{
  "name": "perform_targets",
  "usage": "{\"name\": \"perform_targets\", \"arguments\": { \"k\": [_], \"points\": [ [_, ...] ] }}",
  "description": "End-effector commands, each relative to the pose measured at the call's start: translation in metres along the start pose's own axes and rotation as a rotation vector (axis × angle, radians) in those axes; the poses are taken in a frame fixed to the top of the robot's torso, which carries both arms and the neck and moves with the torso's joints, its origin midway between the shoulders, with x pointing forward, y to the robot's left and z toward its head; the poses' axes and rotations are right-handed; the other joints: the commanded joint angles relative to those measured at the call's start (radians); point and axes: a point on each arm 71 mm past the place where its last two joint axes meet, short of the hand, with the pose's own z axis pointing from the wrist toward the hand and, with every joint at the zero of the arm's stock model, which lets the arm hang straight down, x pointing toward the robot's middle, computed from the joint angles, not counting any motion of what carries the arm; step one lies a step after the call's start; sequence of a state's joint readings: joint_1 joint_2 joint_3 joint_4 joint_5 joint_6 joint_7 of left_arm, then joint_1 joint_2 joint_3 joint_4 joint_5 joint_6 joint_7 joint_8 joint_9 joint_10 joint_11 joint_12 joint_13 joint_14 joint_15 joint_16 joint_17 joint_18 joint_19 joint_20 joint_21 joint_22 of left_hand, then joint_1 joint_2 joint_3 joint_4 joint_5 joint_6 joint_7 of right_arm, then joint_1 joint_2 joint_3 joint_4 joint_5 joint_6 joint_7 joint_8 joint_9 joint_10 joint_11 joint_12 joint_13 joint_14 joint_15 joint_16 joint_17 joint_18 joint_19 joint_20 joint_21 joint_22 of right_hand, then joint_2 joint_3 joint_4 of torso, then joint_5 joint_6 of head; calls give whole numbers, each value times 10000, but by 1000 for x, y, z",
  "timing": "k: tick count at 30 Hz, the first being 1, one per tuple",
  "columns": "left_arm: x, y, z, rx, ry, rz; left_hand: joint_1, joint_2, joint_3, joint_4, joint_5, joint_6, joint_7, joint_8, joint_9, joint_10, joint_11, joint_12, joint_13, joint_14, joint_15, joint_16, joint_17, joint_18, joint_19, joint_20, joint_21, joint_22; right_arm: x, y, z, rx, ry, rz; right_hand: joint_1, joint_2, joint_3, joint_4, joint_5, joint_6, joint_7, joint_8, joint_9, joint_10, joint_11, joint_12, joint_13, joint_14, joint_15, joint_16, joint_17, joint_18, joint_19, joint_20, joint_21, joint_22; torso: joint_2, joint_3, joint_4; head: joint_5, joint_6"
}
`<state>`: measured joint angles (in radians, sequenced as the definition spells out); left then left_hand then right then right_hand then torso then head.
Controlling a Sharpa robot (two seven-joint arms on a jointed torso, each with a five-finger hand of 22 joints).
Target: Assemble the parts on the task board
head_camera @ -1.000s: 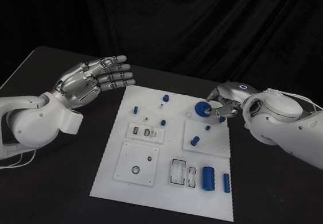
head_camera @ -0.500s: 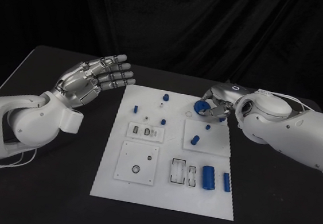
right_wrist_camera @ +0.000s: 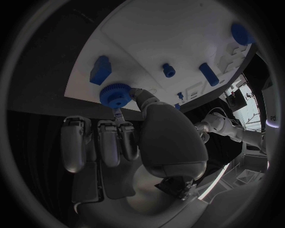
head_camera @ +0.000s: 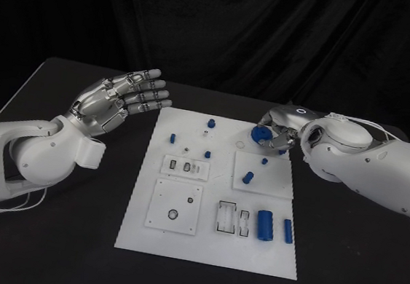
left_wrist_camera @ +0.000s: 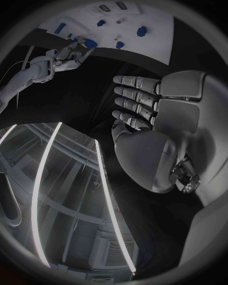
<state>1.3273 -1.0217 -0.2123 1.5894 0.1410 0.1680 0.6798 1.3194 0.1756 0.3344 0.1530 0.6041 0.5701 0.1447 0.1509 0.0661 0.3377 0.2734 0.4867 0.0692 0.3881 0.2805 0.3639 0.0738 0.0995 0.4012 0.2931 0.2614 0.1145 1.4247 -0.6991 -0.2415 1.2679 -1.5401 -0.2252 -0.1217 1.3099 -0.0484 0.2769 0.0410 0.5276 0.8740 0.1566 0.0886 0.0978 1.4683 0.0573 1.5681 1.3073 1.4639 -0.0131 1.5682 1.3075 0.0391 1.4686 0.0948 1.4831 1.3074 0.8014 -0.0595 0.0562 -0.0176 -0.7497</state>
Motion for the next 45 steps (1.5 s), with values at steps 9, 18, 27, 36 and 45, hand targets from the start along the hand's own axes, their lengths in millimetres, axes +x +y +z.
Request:
{"name": "perform_targets", "arguments": {
  "k": [9, 18, 27, 36, 45],
  "points": [
    [1, 0, 0, 123, 108, -160, -115, -10, 95, 1, 33, -33, 58, 33, 8, 50, 37, 21, 4, 72, 6, 44, 14, -196, 55, -27, 40, -6, 10, 7, -5, -485, 351, 142, 167, 277, 318, -208, -801, 663, -162, 535, 764, 1025, 38, 27, 2635, 1001, 39, -96, 2407, 37, 2, 54, -93, 1250, -2, -2, -10, 20, 10],
    [1, 1, 0, 68, 122, -169, -115, -10, 95, 1, 33, -33, 58, 33, 8, 50, 37, 21, 4, 72, 6, 44, 14, -196, 55, -27, 40, -6, 9, 16, -9, -898, 258, 299, 157, 319, 306, -255, -1117, 772, -229, 714, 952, 1025, -21, 27, 2635, 978, -11, -141, 2331, 48, -24, 12, -131, 1224, -1, -3, -4, 19, 27],
    [1, 2, 2, 15, 148, -186, -134, -8, 118, 3, 25, -59, 67, 23, 3, 37, 38, 15, 1, 68, 11, 53, 12, -205, 53, -29, 40, -7, 6, 26, -8, -1261, 177, 325, 251, 385, 311, -327, -1471, 744, -256, 802, 1091, 1025, -47, 27, 2635, 965, -35, -168, 2290, 51, -34, -15, -154, 1219, -4, -7, -8, 15, 53],
    [1, 3, 2, -20, 154, -191, -134, -8, 118, 3, 25, -59, 67, 23, 3, 37, 38, 15, 1, 68, 11, 53, 12, -205, 53, -29, 40, -7, -6, 42, -4, -1706, -35, 276, 323, 404, 295, -376, -1670, 734, -260, 857, 1173, 1025, -54, 27, 2635, 970, -44, -161, 2306, 50, -31, -26, -159, 1227, -1, -5, -6, -14, 61],
    [1, 4, 3, -57, 172, -202, -143, -4, 130, 4, 23, -56, 69, 23, 4, 33, 36, 13, 0, 72, 13, 61, 12, -208, 52, -30, 40, -7, -14, 51, -1, -1961, -303, 244, 332, 399, 225, -370, -1966, 639, -250, 868, 1247, 1025, -47, 27, 2635, 970, -41, -163, 2306, 49, -27, -27, -166, 1234, -5, -10, -3, 4, 85]
  ]
}}
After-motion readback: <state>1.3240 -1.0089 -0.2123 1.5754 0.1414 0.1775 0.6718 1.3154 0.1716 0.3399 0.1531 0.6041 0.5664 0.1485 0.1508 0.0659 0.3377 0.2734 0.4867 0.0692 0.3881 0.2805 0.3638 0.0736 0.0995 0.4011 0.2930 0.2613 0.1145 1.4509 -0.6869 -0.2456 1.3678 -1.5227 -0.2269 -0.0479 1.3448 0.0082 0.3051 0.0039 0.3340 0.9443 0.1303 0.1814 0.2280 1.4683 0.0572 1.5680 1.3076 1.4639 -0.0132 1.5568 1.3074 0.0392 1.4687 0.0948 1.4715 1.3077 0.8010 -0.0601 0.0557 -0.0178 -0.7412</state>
